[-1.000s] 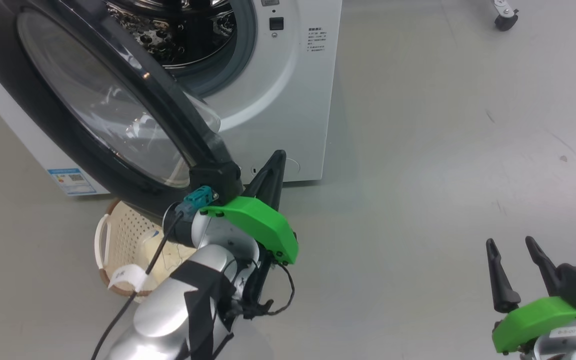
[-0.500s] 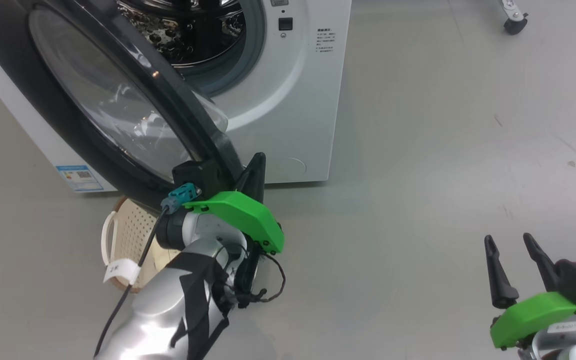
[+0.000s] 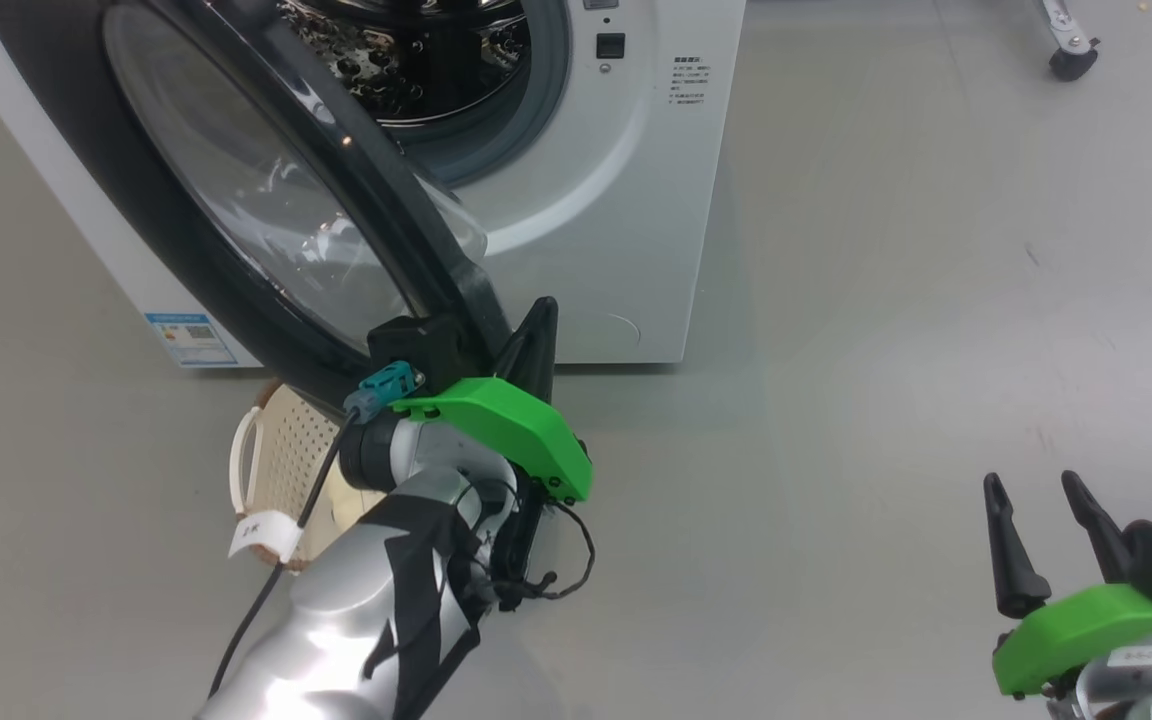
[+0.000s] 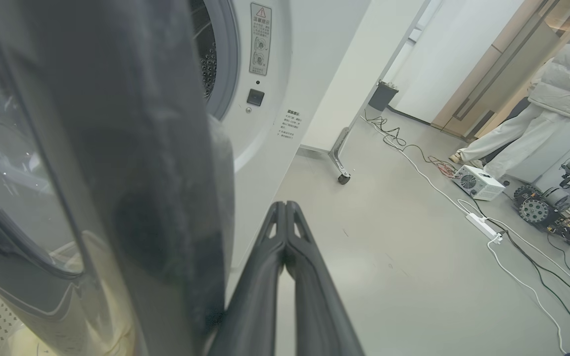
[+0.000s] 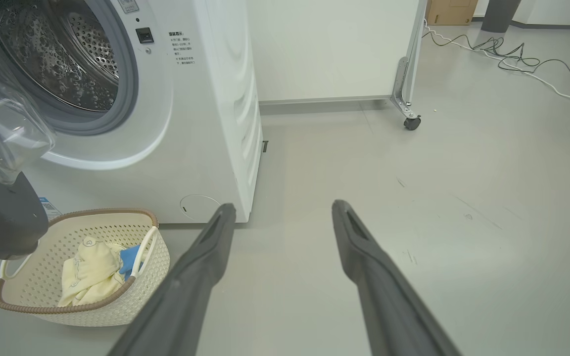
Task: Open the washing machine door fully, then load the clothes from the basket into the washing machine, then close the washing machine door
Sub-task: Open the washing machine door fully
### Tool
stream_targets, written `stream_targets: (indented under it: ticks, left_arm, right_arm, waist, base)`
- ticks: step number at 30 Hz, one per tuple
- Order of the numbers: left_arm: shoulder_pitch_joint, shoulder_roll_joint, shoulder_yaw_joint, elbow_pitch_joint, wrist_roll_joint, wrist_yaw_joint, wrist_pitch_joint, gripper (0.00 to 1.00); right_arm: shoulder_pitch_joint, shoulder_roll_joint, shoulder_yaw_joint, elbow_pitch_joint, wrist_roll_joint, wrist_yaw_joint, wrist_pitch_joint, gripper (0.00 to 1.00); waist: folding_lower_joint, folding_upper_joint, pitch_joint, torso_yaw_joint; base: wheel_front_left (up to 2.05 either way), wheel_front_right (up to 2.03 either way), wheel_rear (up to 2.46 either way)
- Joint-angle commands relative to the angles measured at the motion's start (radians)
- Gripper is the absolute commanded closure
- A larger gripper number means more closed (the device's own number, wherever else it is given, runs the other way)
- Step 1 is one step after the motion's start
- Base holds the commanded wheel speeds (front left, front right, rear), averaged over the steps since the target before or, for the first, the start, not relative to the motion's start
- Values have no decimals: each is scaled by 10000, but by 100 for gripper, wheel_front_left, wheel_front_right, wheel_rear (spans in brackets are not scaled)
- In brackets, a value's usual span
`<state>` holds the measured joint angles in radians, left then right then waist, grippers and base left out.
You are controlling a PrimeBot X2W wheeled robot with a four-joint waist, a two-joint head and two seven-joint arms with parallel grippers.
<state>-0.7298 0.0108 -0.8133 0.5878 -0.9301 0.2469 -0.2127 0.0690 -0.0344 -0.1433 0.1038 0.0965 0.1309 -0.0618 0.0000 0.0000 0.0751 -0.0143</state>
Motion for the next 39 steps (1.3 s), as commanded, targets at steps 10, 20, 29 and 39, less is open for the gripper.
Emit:
stream_targets:
  ticks: [10, 20, 29, 39]
  left_arm:
    - [-456, 394, -22, 233, -341, 527, -298, 100]
    - [-432, 394, -577, -14, -308, 584, -416, 100]
    - [-298, 394, -796, -388, -69, 665, -472, 100]
    - [-23, 395, -1111, -794, 313, 695, -484, 100]
  right_arm:
    - [-463, -158, -76, -205, -36, -2, 96, 0]
    - [-366, -158, -122, -112, -12, -2, 179, 0]
    - [-265, -158, -49, -94, -131, -2, 312, 0]
    - [-206, -158, 173, -76, -135, -2, 456, 0]
  waist:
    - [0, 0, -64, 671]
    - [0, 0, -184, 1202]
    - [0, 0, -250, 1710]
    - [0, 0, -251, 2113]
  base:
    - [0, 0, 0]
    - [0, 0, 0]
    - [0, 0, 0]
    - [0, 0, 0]
